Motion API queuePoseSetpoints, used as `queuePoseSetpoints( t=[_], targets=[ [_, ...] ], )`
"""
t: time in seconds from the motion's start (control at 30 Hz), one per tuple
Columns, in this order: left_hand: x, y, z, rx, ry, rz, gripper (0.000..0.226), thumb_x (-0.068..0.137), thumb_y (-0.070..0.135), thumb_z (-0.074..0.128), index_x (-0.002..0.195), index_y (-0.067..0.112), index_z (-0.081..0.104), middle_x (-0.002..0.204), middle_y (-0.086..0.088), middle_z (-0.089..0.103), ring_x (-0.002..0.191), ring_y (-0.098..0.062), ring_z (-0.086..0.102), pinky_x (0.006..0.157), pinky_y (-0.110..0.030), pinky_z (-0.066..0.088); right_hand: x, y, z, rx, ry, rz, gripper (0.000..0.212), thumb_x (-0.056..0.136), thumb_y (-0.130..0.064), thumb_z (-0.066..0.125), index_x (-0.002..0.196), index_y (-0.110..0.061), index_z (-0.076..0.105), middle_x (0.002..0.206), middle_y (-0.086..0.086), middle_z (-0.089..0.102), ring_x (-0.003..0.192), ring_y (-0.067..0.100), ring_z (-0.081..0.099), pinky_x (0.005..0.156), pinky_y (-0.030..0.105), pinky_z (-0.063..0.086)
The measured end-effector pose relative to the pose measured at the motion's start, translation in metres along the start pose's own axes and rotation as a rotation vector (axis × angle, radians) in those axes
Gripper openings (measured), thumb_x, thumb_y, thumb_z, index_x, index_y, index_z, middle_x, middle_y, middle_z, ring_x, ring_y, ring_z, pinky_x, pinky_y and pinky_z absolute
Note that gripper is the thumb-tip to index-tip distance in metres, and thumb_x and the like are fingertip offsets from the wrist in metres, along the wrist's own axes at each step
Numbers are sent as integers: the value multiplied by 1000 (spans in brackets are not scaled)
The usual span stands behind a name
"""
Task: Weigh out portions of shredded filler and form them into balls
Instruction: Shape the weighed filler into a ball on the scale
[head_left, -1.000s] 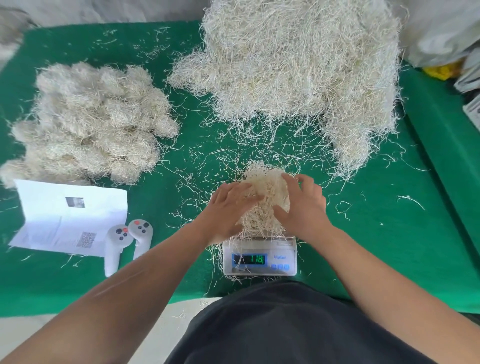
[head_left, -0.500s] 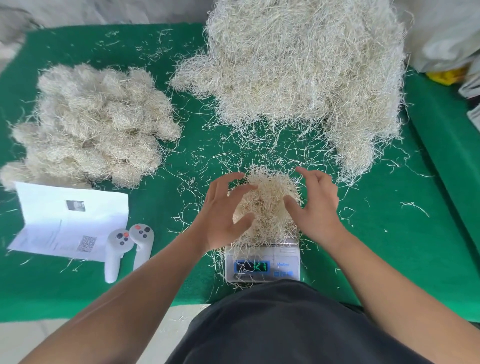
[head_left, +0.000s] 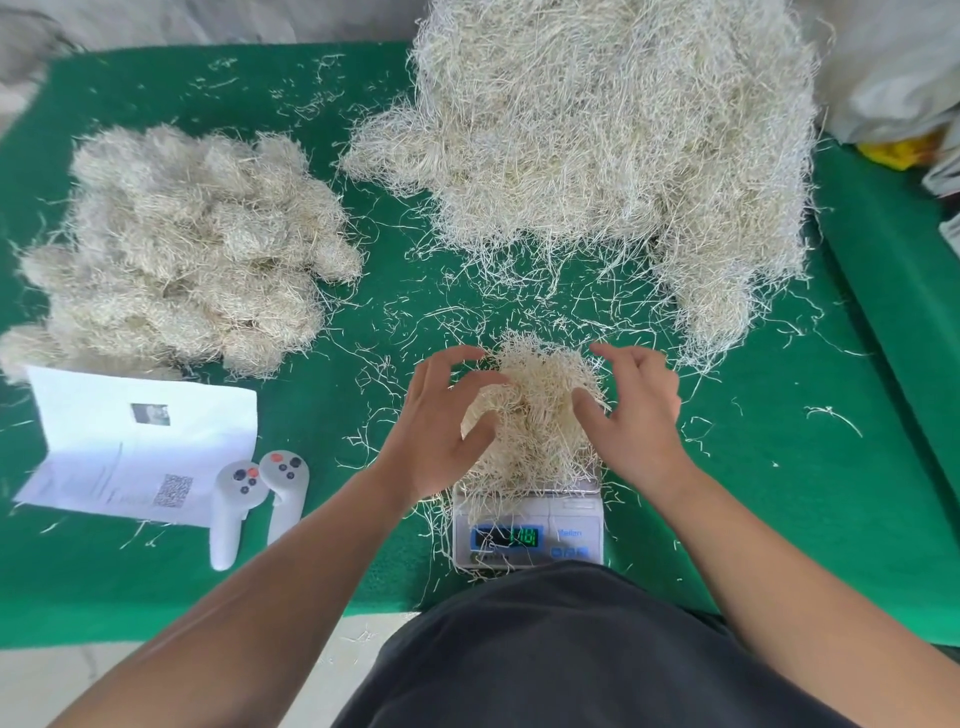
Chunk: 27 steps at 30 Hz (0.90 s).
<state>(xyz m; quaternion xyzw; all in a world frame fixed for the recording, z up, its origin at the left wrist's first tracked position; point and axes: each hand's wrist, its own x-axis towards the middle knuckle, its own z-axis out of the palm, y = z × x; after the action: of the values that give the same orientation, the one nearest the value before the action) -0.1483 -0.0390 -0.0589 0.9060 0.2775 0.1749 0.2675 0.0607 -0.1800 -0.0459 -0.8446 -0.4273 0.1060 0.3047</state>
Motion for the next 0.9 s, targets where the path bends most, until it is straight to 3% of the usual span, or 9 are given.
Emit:
queuePoseSetpoints(
  t=[0.2, 0.33, 0.7, 0.83, 0.9],
  targets=[
    [1, -1, 7, -3, 8, -13, 38, 98, 35, 56, 136, 38, 55, 152, 5, 34, 143, -22, 30, 115, -44, 29, 3, -1, 10, -48, 3, 7, 43, 93, -56, 66, 129, -32, 64, 120, -3, 45, 113, 17, 32, 95, 35, 25],
    [1, 1, 8, -18, 14, -22, 37, 98, 36, 54, 135, 40, 56, 151, 6, 34, 142, -20, 30, 115, -44, 29, 4, -2, 11, -55, 42, -8, 48, 92, -58, 65, 132, -32, 61, 117, -6, 39, 107, 11, 26, 93, 35, 26],
    [-1, 6, 11, -20, 26, -98, 38, 99, 32, 59, 136, 35, 58, 145, 5, 41, 137, -17, 35, 118, -43, 29, 4, 1, 7, -50, 33, 33, 55, 92, -58, 64, 140, -32, 54, 121, -2, 41, 111, 17, 33, 99, 41, 37],
    [-1, 16, 15, 14, -54, -278, 50, 98, 43, 58, 146, 39, 44, 150, 8, 31, 142, -20, 27, 121, -54, 28, 3, 0, 10, -41, -3, 45, 61, 92, -61, 61, 145, -33, 49, 125, -1, 41, 114, 18, 34, 103, 43, 37],
    [2, 24, 21, -5, -155, -432, 60, 100, 56, 48, 155, 41, 28, 159, 11, 22, 149, -23, 20, 123, -59, 21, 5, -5, 17, -65, -165, 113, 73, 92, -63, 60, 155, -32, 37, 142, 3, 40, 131, 27, 36, 112, 49, 37]
  ],
)
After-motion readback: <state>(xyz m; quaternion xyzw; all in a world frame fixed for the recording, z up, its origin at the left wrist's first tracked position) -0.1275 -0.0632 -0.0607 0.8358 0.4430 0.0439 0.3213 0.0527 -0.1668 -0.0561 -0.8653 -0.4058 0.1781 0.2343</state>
